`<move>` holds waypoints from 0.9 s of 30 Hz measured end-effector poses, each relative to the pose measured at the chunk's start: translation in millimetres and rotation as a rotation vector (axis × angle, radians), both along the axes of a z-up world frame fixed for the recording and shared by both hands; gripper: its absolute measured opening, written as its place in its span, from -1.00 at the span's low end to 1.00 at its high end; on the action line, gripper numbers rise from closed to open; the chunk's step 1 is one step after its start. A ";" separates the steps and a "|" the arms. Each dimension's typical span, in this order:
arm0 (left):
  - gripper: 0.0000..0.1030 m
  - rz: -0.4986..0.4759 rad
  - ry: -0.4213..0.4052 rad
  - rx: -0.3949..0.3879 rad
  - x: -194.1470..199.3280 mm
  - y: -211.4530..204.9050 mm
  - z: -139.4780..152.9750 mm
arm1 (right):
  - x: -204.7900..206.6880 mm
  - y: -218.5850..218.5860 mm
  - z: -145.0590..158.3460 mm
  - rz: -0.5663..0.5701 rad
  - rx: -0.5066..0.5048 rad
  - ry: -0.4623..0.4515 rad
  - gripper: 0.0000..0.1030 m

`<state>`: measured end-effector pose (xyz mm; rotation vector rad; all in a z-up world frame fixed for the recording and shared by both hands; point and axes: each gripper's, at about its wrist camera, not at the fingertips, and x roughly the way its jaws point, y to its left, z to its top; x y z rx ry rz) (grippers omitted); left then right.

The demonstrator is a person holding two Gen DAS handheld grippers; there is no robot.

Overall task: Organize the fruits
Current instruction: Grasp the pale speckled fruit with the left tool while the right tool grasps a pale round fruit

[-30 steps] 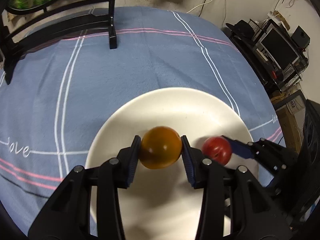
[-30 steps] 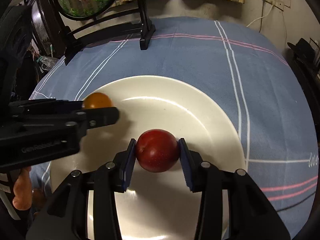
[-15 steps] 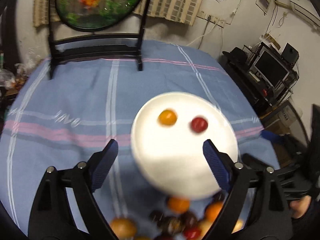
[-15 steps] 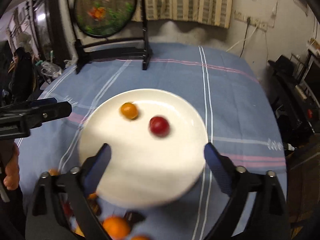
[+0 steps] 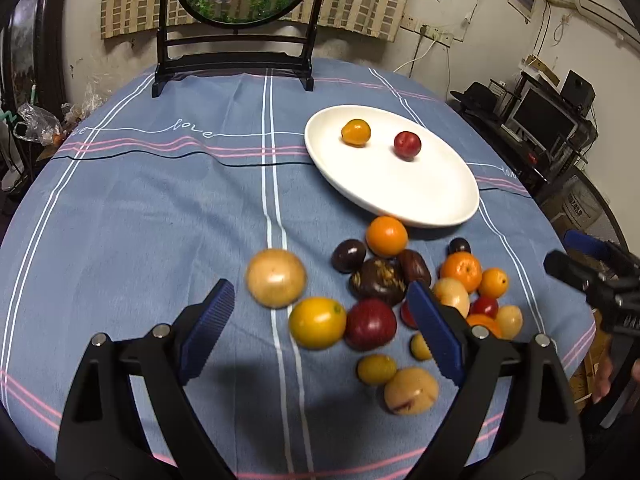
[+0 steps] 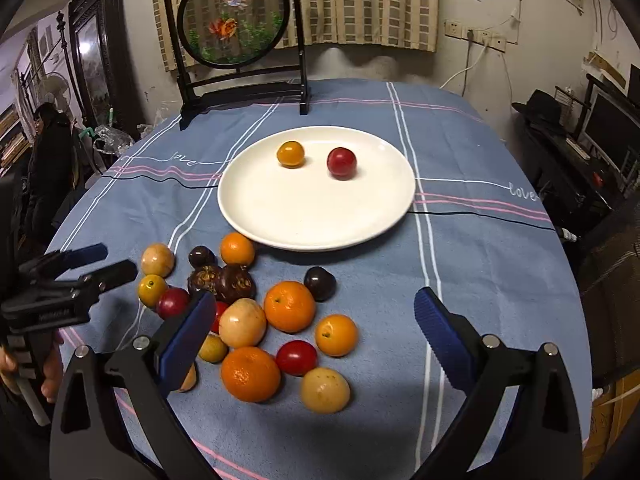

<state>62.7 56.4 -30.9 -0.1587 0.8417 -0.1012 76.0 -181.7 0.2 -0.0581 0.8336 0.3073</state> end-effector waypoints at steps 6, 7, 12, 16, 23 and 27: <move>0.80 -0.090 -0.018 0.036 -29.8 -17.5 -4.8 | -22.7 -12.1 -24.1 -0.037 -0.086 0.026 0.93; 0.80 -0.105 -0.015 0.039 -33.4 -20.9 -6.9 | -25.8 -14.1 -33.6 -0.040 -0.095 0.052 0.93; 0.80 -0.198 0.021 0.066 -43.3 -40.6 -21.7 | -37.1 -18.8 -56.5 -0.012 -0.055 0.070 0.83; 0.80 -0.214 0.074 0.061 -43.0 -46.9 -35.6 | -26.2 -17.5 -77.6 0.023 -0.013 0.136 0.17; 0.80 -0.191 0.099 0.048 -44.1 -44.7 -42.8 | -25.0 -17.7 -84.2 0.051 0.042 0.135 -0.29; 0.78 -0.222 0.101 0.042 -46.8 -54.6 -44.6 | -33.9 -29.1 -75.3 0.016 0.043 0.120 -0.29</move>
